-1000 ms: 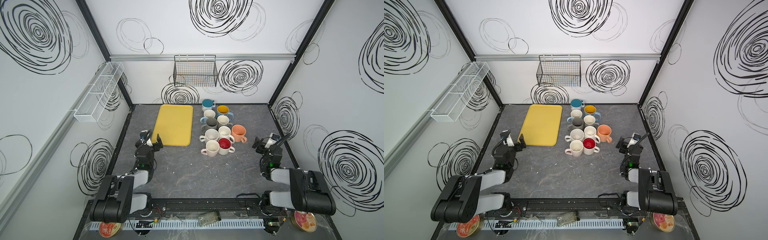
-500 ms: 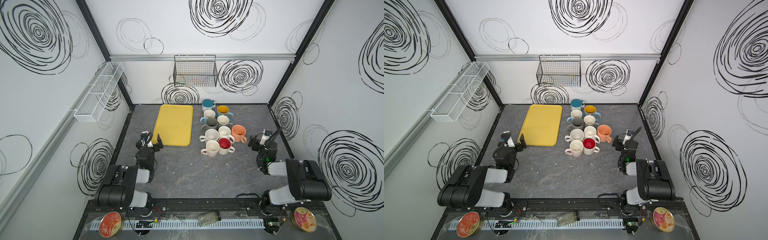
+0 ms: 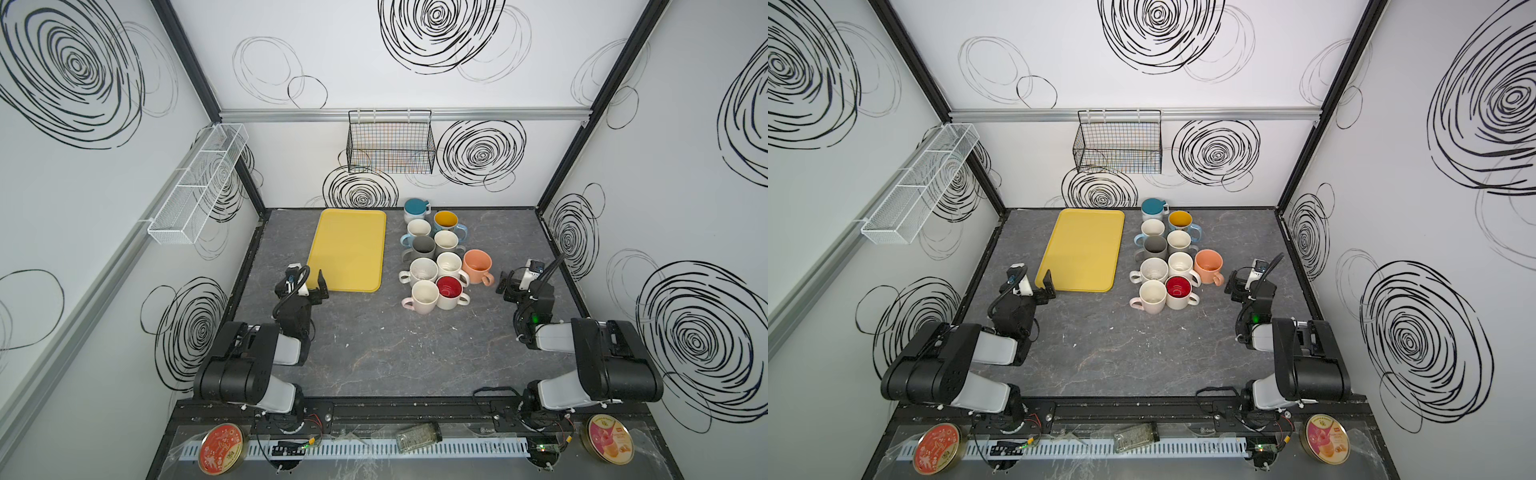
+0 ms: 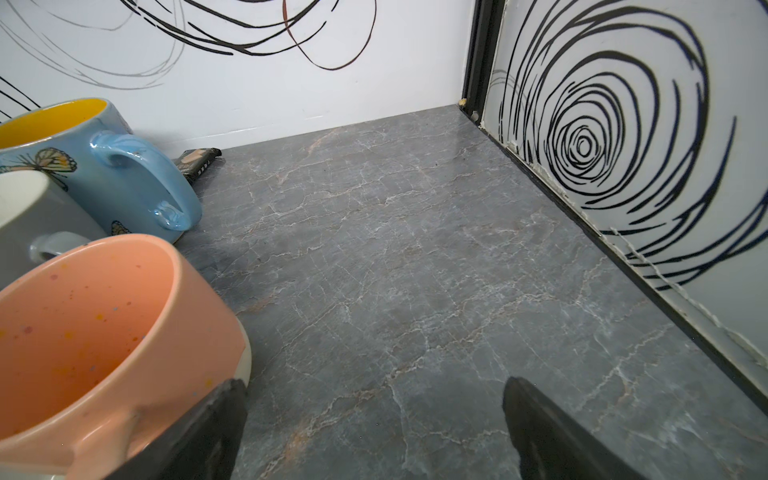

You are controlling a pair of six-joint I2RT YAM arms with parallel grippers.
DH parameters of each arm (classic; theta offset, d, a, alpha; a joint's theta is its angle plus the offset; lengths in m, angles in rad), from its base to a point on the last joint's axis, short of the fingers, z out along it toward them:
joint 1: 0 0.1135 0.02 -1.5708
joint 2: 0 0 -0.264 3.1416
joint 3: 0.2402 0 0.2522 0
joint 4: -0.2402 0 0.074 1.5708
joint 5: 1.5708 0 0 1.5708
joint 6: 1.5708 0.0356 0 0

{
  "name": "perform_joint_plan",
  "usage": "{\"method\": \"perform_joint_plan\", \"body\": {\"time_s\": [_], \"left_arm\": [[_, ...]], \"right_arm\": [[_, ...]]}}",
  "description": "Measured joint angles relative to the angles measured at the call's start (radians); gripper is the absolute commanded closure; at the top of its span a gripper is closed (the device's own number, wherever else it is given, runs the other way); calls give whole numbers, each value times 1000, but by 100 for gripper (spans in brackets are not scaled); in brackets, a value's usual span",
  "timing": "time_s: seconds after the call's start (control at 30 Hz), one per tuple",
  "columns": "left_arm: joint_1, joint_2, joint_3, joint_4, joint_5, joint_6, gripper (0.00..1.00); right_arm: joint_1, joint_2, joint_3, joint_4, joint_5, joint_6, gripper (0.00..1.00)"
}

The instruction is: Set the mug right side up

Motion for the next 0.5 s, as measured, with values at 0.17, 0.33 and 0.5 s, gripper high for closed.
{"method": "perform_joint_plan", "body": {"time_s": [0.17,0.33,0.5], "left_arm": [[-5,0,5,-4,-3,4,1],[-24,0,28,-32,-21,18,1],[-29,0,34,-32,-22,23,1]], "right_arm": [[6,0,0,0,10,-4,0],[7,0,0,0,14,-8,0],[7,0,0,0,16,-8,0]]}}
